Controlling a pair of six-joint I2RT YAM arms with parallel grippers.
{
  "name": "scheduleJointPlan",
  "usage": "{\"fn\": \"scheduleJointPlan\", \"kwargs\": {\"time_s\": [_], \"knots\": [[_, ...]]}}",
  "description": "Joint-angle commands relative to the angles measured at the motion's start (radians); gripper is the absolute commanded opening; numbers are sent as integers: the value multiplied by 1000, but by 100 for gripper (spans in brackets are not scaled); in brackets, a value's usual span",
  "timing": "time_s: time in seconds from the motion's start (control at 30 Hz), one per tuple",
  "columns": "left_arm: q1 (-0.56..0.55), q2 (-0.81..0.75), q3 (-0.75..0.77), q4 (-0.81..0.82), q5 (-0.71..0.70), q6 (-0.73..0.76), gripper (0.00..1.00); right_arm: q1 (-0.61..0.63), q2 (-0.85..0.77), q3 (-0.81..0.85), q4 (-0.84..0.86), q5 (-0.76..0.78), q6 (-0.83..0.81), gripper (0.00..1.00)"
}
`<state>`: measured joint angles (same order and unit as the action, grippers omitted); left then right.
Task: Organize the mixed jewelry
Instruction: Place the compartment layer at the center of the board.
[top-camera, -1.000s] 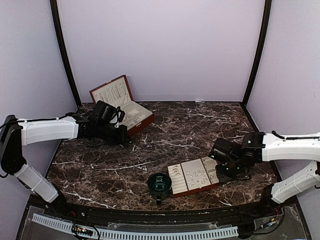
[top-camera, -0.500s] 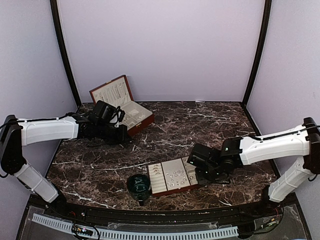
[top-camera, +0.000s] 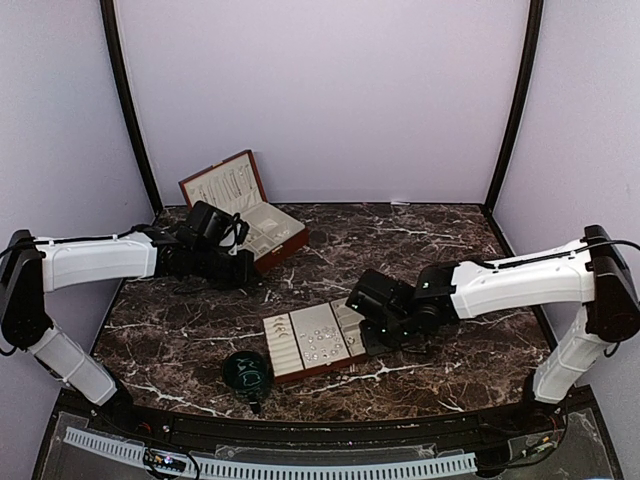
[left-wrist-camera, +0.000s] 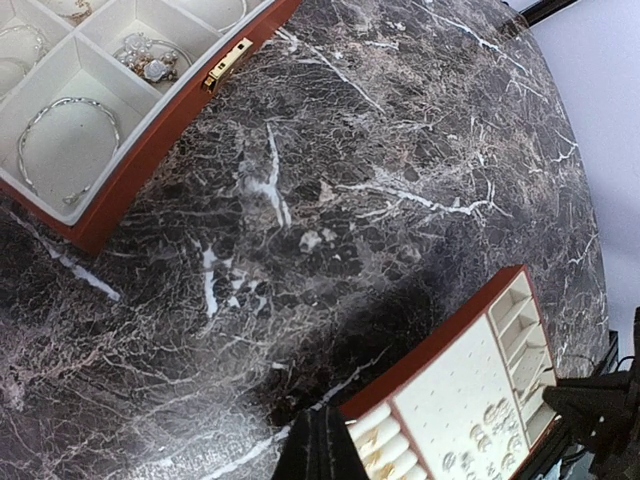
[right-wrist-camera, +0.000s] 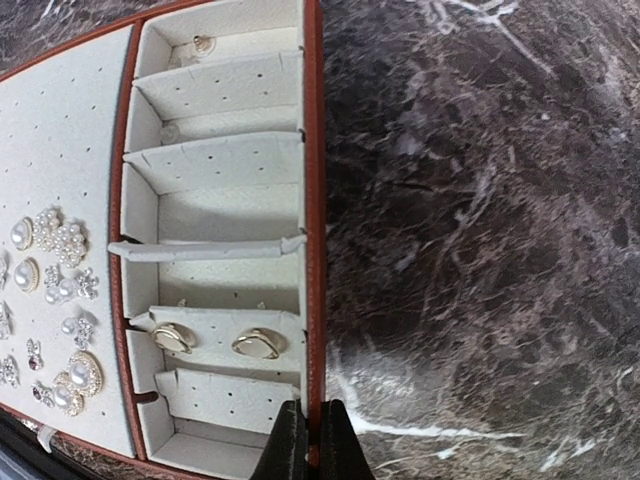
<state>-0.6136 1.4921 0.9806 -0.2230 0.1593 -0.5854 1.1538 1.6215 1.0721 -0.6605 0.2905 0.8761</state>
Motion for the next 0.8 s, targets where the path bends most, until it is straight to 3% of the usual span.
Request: {"fn": "scheduleJointPlan", "kwargs": {"time_s": [0.0, 0.3, 0.77], "knots": [[2, -30, 42, -70, -38, -18, 0, -110, -107, 7, -17, 41, -68, 0], [2, -32, 43, -64, -37, -46, 0, -339, -162, -48, -3, 2, -207, 0], [1, -22, 42, -47, 5, -6, 0, -346, 40, 28, 204, -59, -299, 0]]}}
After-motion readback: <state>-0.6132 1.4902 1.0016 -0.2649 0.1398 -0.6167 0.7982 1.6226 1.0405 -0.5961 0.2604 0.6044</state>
